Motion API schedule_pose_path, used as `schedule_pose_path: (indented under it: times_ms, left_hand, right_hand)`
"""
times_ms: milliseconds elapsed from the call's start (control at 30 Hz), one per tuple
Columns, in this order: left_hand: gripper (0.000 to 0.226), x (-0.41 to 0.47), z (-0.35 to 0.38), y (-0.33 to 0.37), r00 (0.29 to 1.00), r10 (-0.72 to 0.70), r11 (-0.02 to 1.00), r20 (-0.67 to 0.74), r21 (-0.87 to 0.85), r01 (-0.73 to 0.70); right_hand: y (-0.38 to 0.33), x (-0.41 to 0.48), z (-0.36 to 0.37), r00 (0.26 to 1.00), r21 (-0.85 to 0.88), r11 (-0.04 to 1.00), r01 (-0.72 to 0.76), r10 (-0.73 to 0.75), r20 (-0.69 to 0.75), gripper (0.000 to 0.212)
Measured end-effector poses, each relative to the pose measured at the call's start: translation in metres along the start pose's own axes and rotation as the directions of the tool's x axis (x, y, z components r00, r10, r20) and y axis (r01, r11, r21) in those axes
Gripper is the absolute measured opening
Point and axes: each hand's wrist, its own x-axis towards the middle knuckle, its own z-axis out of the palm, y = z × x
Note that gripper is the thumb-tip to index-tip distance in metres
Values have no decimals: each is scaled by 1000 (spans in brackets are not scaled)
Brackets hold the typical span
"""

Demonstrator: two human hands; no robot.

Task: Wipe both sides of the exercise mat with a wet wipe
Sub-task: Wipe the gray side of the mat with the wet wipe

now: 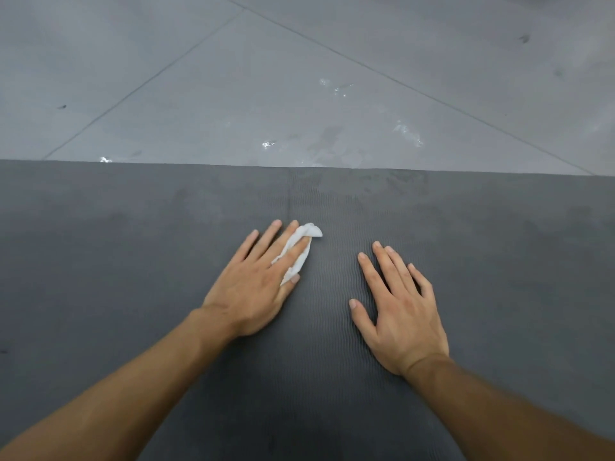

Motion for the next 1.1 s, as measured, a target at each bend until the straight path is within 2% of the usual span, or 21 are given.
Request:
schedule_pose_path:
  times_ms: [67, 133, 233, 333, 400, 467, 533, 667, 833, 967, 1100]
  left_hand:
    - [64, -6, 1, 0, 999, 33, 999, 14, 15, -33]
    - [64, -6, -1, -12, 1000, 6, 999, 11, 36, -7]
    - [66, -5, -5, -54, 982, -185, 983, -35, 10, 186]
    - [66, -5, -9, -96, 932, -361, 931, -42, -82, 357]
    - [62, -1, -13, -104, 896, -444, 889, -25, -139, 437]
    - [61, 4, -13, -97, 882, -470, 872, -24, -165, 460]
    - [60, 8, -11, -81, 907, -420, 897, -38, -168, 408]
    - [62, 9, -10, -37, 973, -226, 968, -43, -118, 220]
    - [64, -2, 3, 14, 1000, -24, 999, 10, -36, 25]
    - [62, 4, 1, -6, 999, 29, 1000, 14, -13, -29]
    - [66, 28, -7, -37, 996, -93, 994, -15, -50, 92]
  right_hand:
    - [0, 0, 0, 1000, -1, 1000, 2, -2, 1, 73]
    - [0, 0, 0, 1000, 6, 1000, 3, -3, -5, 73]
    - [1, -1, 2, 1000, 3, 1000, 4, -4, -9, 72]
    - [1, -1, 2, 1000, 5, 1000, 5, -5, -11, 72]
    - [1, 0, 2, 1000, 6, 1000, 5, -5, -16, 72]
    - [1, 0, 2, 1000, 4, 1000, 6, -6, -16, 72]
    - [1, 0, 2, 1000, -2, 1000, 5, -5, -9, 72]
    - [0, 0, 1, 1000, -6, 1000, 5, -5, -7, 72]
    - [0, 1, 0, 1000, -9, 1000, -2, 2, -8, 72]
    - [0, 1, 0, 1000, -6, 1000, -2, 2, -10, 72]
    - [0, 0, 0, 1000, 7, 1000, 4, -3, -20, 72]
